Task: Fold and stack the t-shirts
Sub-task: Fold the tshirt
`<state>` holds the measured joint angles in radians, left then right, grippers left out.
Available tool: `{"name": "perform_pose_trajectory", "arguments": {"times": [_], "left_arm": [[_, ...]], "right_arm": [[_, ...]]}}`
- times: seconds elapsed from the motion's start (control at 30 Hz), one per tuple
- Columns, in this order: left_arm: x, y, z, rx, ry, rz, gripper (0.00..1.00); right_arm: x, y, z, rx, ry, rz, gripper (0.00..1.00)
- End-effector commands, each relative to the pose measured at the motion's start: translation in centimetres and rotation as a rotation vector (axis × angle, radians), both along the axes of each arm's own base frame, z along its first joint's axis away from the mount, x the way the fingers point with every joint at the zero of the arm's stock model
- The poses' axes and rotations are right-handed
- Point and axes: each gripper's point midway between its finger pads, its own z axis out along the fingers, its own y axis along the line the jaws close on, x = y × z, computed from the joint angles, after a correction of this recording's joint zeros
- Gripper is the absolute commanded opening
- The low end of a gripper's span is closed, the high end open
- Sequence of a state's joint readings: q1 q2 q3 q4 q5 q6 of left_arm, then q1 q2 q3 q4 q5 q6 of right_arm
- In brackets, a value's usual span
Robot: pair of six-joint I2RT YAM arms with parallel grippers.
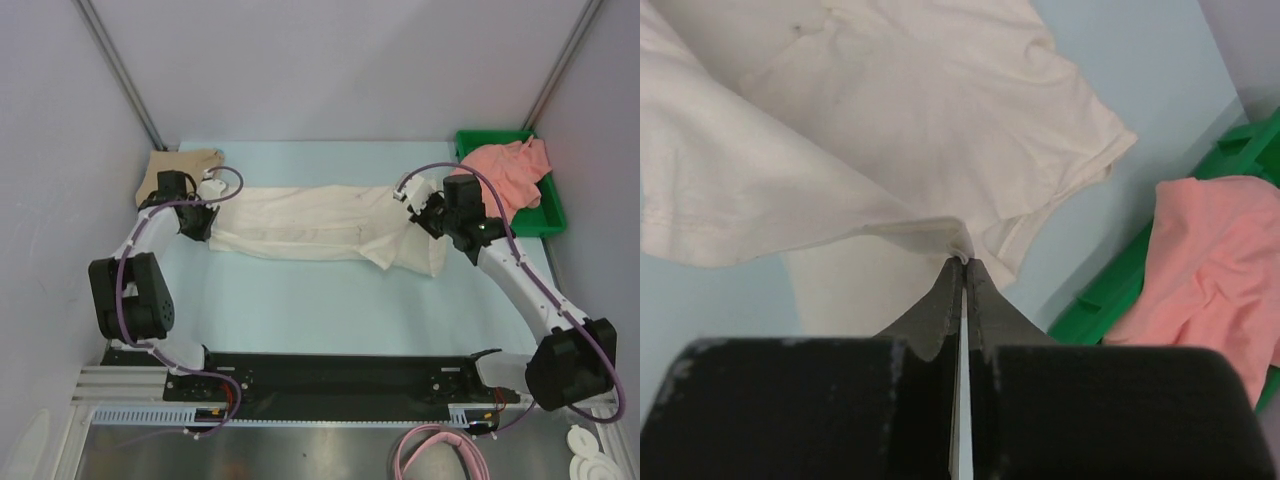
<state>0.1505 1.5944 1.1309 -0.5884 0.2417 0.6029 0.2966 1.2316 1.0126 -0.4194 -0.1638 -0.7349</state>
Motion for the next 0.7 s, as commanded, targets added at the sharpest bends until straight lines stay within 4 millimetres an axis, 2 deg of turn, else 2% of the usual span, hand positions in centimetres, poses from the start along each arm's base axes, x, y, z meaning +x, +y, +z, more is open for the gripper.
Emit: {"name": "perform_pose_trajectory", "arguments": {"times": [0.0, 0.03, 0.07, 0.1, 0.13, 0.2, 0.23, 0.27, 0.3, 0.33, 0.37, 0.4, 0.43, 0.47, 0.53, 0.6, 0.67], "left_arm": [[3.3, -0.7, 1.1, 0.006, -0.047, -0.03, 0.0], [4.6, -0.6, 1.0, 0.004, -0.046, -0.025, 0.0], [5.4, -0.5, 1.0, -0.001, -0.045, -0.014, 0.0], [6.1, -0.3, 0.8, -0.001, -0.039, -0.005, 0.0], [7.6, 0.0, 0.7, 0.002, -0.039, 0.014, 0.0], [8.7, 0.3, 0.6, 0.001, -0.032, 0.044, 0.01], [8.7, 0.3, 0.2, -0.011, -0.022, 0.069, 0.07], [8.6, 0.1, 0.3, -0.023, -0.024, 0.079, 0.1], [8.6, 0.0, 0.7, -0.033, -0.051, 0.087, 0.24], [7.0, -0.5, 1.1, -0.047, -0.064, 0.097, 0.34], [7.2, -0.5, 2.1, -0.043, -0.127, 0.101, 0.37], [6.7, -0.5, 2.8, -0.037, -0.161, 0.105, 0.41], [5.2, -0.7, 3.6, -0.034, -0.198, 0.115, 0.43], [4.8, -0.8, 4.1, -0.029, -0.228, 0.114, 0.46], [4.0, -1.7, 4.9, -0.021, -0.261, 0.087, 0.49], [3.4, -2.9, 4.3, -0.022, -0.228, 0.056, 0.48], [3.6, -3.4, 3.4, -0.03, -0.197, 0.042, 0.47]], "right_arm": [[4.4, 0.5, 2.3, 0.046, -0.087, 0.009, 0.0], [5.8, 0.2, 3.1, 0.053, -0.111, -0.002, 0.0], [6.7, 0.1, 3.1, 0.05, -0.117, -0.002, 0.0], [8.2, 0.1, 1.3, 0.036, -0.083, -0.005, 0.0], [10.2, -0.3, 2.7, 0.049, -0.126, -0.021, 0.0], [12.6, -0.3, 2.5, 0.074, -0.105, -0.044, 0.01], [14.1, -0.2, 2.2, 0.082, -0.075, -0.061, 0.09], [14.4, -0.4, 2.1, 0.1, -0.056, -0.082, 0.18], [14.4, -0.3, 2.0, 0.116, -0.04, -0.093, 0.26], [13.9, -0.4, 3.2, 0.143, -0.062, -0.105, 0.41], [13.0, -0.6, 2.0, 0.144, -0.05, -0.116, 0.46], [12.3, -1.1, 2.3, 0.143, -0.08, -0.132, 0.48], [12.3, -1.2, 3.4, 0.158, -0.143, -0.137, 0.53], [10.7, -1.4, 3.7, 0.166, -0.16, -0.136, 0.55], [9.1, -0.6, 3.6, 0.193, -0.128, -0.083, 0.56], [7.7, 0.7, 3.1, 0.225, -0.062, -0.042, 0.56], [7.4, 1.4, 2.0, 0.252, -0.002, -0.024, 0.55]]}}
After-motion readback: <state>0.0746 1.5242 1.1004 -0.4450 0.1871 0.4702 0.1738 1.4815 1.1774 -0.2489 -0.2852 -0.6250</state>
